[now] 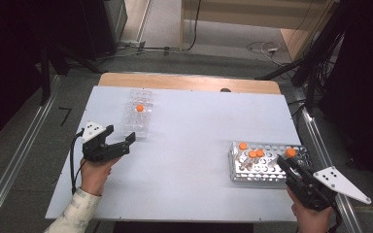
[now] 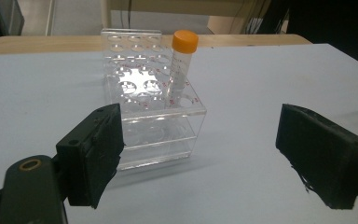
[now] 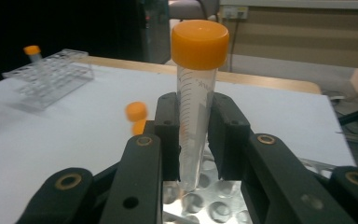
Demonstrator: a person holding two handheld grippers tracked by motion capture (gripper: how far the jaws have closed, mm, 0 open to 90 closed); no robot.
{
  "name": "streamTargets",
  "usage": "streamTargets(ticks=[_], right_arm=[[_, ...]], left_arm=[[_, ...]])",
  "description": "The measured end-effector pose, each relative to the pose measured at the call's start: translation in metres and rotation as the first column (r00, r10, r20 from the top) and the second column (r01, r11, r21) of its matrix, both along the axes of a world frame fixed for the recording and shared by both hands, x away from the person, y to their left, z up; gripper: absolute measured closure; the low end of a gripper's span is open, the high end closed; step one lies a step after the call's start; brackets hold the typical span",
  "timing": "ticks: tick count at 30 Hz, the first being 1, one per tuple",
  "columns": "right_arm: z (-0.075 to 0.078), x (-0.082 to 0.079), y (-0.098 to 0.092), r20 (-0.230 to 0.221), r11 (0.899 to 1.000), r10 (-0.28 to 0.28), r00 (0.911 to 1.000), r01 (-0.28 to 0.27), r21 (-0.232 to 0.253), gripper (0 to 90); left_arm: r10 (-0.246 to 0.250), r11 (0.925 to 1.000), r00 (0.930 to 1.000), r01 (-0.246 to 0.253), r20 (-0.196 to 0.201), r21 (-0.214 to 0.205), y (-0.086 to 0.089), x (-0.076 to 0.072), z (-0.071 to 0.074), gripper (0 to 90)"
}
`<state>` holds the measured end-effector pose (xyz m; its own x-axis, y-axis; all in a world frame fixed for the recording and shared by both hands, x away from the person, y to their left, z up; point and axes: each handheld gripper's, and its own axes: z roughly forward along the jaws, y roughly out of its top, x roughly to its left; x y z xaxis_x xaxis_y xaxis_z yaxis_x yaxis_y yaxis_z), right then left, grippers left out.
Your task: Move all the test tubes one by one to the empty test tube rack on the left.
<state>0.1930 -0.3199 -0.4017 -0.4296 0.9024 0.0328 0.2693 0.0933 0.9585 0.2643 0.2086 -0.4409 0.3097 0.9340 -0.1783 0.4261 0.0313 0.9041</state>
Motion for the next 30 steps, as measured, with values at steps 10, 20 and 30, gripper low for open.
streamTargets(ticks=[10,20,30], right_arm=[[-0.008,-0.012,0.044,-0.034,0.986,0.169,0.9851,-0.169,-0.005,72.2],[-0.024,0.003,0.088,-0.081,0.962,0.269,0.9598,-0.272,-0.029,72.2],[-0.031,0.016,0.12,-0.095,0.943,0.319,0.943,-0.326,-0.066,72.2]], left_arm=[[-0.008,0.9999,1.0,0.008,-0.001,0.008,-0.003,0.0,0.0,15.3],[-0.009,0.9998,1.0,0.009,-0.003,0.02,-0.005,-0.001,-0.001,15.4],[-0.045,0.9985,0.999,0.045,0.0,0.031,-0.016,-0.003,0.0,15.4]])
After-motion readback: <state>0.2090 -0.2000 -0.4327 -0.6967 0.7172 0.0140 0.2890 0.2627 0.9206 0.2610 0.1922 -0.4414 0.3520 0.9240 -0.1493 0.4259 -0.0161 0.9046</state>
